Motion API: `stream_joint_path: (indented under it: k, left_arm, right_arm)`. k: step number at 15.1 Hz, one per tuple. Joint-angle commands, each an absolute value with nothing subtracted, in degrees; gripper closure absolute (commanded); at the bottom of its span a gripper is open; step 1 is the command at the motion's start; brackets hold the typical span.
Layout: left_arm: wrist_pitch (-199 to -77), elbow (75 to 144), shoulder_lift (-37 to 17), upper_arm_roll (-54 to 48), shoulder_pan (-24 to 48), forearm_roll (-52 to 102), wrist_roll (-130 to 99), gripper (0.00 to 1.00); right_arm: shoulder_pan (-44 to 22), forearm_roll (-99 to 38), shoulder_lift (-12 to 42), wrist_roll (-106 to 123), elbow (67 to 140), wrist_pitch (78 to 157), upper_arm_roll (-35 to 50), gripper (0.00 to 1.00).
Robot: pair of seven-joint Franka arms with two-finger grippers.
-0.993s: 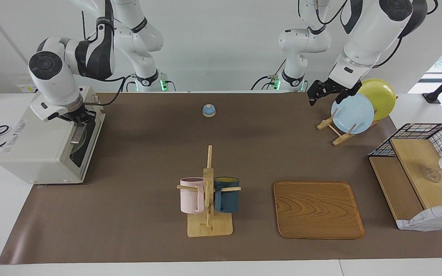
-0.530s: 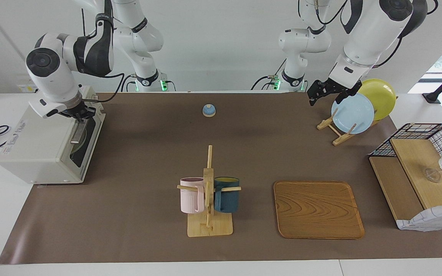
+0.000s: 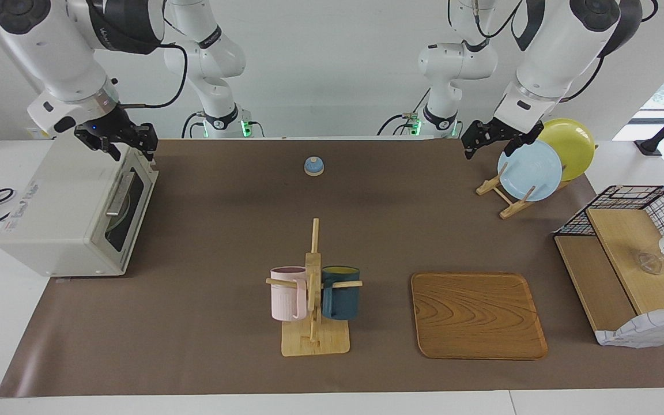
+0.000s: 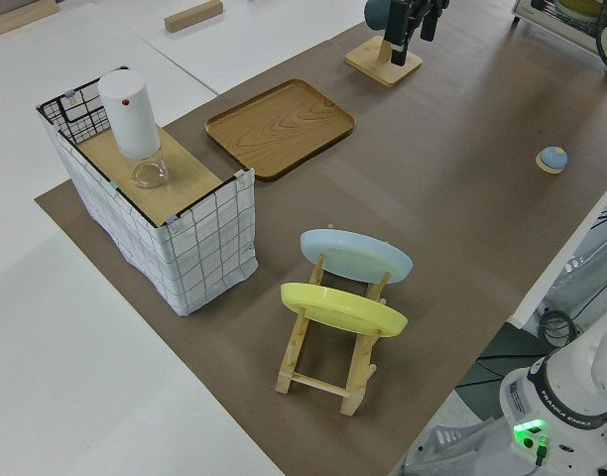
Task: Put corn in oven
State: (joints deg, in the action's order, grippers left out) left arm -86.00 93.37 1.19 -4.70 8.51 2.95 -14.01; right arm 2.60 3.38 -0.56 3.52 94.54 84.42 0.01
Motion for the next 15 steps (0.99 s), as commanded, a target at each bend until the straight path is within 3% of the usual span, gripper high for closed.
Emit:
stream_joint_path:
  k: [1,15]
  left_arm:
    - [-86.2,93.3,1.6,-4.7,8.2,3.5,-13.8,0.00]
    - [-86.2,93.3,1.6,-4.7,8.2,3.5,-13.8,0.00]
  right_arm:
    - [2.9,2.5,-0.6,3.0,93.0,82.9,1.6,0.00]
    - [3.3,2.4,-0.4,2.8,91.8,83.9,1.1,0.00]
